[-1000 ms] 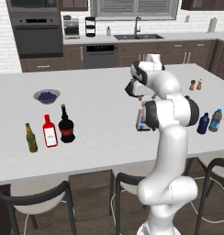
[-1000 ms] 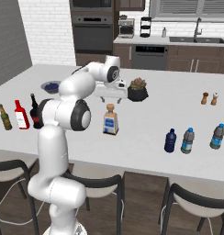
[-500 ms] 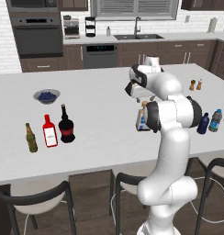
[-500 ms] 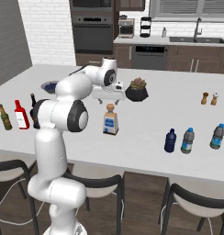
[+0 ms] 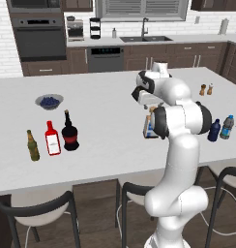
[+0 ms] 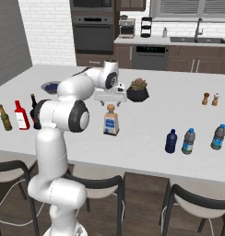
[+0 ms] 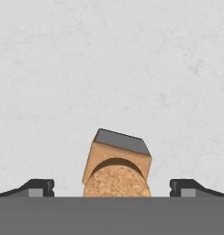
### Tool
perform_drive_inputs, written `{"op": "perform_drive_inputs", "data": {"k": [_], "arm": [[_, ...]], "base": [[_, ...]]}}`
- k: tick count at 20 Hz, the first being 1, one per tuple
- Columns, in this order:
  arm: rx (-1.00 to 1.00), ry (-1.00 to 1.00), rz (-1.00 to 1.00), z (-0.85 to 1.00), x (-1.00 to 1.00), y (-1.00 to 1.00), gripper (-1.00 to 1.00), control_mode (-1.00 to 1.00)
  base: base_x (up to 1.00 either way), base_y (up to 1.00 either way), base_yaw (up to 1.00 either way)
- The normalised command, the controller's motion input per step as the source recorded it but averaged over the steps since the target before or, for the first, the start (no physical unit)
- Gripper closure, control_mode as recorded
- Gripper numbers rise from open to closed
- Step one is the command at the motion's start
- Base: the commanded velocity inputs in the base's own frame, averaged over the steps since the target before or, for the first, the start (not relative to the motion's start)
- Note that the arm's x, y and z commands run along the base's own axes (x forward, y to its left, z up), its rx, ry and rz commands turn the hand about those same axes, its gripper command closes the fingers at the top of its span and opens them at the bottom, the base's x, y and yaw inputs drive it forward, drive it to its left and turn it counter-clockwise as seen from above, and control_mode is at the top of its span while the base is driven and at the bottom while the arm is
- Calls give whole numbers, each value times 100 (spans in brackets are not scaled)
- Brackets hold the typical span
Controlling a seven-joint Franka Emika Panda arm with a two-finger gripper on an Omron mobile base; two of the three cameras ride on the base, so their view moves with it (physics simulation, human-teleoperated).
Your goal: Move the plastic bottles in the middle to the plastics group, and the glass bottles in the middle to the glass group.
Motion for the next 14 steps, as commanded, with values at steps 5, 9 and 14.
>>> {"op": "perform_drive_inputs", "data": {"k": [5,9,14], "arm": [[0,0,0,0,0,0,-100,-100],[0,0,0,-10,0,0,-100,-100],[0,0,0,-32,0,0,-100,-100]], "base": [[0,0,0],[0,0,0],[0,0,0]]}}
